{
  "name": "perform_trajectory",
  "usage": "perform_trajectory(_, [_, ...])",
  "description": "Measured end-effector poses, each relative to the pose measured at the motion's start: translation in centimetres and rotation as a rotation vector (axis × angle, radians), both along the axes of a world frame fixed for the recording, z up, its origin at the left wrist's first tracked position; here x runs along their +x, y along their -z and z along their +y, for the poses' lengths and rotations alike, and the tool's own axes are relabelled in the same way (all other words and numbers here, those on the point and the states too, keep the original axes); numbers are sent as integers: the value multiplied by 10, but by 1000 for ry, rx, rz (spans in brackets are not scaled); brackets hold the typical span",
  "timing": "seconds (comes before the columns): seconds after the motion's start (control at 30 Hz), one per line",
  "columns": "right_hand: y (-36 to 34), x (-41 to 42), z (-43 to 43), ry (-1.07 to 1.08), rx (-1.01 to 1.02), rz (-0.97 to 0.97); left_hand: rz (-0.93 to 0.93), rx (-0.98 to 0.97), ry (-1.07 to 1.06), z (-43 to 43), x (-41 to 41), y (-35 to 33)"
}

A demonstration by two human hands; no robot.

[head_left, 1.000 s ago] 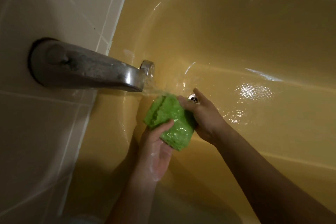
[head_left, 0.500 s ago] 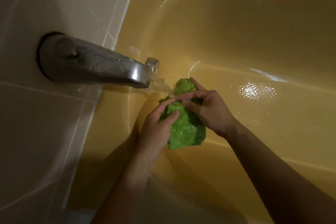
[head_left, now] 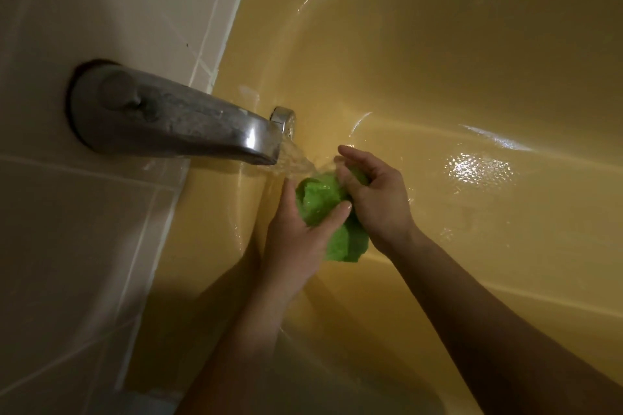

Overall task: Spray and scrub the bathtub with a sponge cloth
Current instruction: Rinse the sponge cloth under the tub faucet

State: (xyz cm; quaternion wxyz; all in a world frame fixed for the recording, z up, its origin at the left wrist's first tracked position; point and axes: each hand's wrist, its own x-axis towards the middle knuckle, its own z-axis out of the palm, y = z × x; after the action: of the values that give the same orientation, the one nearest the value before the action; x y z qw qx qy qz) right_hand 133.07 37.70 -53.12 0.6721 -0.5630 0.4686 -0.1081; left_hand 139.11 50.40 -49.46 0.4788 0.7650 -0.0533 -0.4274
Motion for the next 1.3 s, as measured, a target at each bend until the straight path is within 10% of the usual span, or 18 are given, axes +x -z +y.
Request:
perform_trajectory(0.4, [-19, 2, -8, -291, 37, 91, -684, 339, 838, -27, -1, -22])
perform_trajectory(0.57, [-17, -14, -23, -125, 184, -30, -68, -25, 363, -15, -17, -19])
perform_trajectory(0.77, [-15, -19, -19, 96, 729, -212, -368, 102, -48, -16, -13, 7])
perform_trajectory(0.87, [-14, -20, -16, -31, 657, -194, 12, 51, -45, -18, -8, 9])
perform_trajectory(1.17, [-16, -17, -27, -297, 98, 98, -142, -24, 86, -10, 0, 15])
perform_trajectory(1.3, [-14, -14, -22, -168, 310, -33, -98, -62, 31, -11, 11, 18])
